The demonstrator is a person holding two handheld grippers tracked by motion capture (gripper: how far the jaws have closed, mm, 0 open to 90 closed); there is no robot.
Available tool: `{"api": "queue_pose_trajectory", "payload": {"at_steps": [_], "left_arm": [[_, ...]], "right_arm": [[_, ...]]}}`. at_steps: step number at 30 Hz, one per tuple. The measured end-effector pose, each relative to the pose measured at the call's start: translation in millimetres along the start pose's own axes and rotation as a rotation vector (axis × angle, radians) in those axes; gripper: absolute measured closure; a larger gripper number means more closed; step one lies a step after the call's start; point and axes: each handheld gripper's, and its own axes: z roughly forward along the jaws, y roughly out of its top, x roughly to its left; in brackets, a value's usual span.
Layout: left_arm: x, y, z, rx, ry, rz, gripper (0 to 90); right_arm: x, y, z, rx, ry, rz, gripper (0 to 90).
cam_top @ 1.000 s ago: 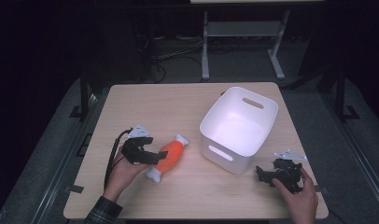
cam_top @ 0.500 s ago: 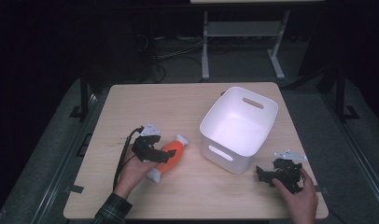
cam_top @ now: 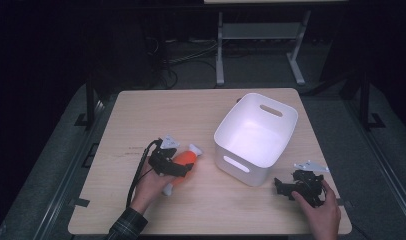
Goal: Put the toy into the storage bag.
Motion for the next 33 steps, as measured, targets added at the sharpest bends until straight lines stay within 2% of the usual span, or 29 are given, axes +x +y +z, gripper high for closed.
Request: {"api": "queue_pose_trajectory", "payload": {"at_steps": [8,16,26,33], "left_arm": [[-3.7,-6.4,6.8,0.022,0.023,0.003,12.3],[-9.0,-10.4,12.0,0.054,0.058,0.035,12.3],[-5.7,-15.4,17.1,0.081,0.064,0.028,12.4],[-4.4,-17.0,19.5,0.099,0.045,0.025,13.3]], "right_arm": [[0.0,0.0,0.0,0.000,0.000,0.000,0.0],[0.0,0.0,0.0,0.000,0.000,0.000,0.0],[0.0,0.0,0.0,0.000,0.000,0.000,0.0],[0.0,0.0,0.0,0.000,0.000,0.000,0.0]]}}
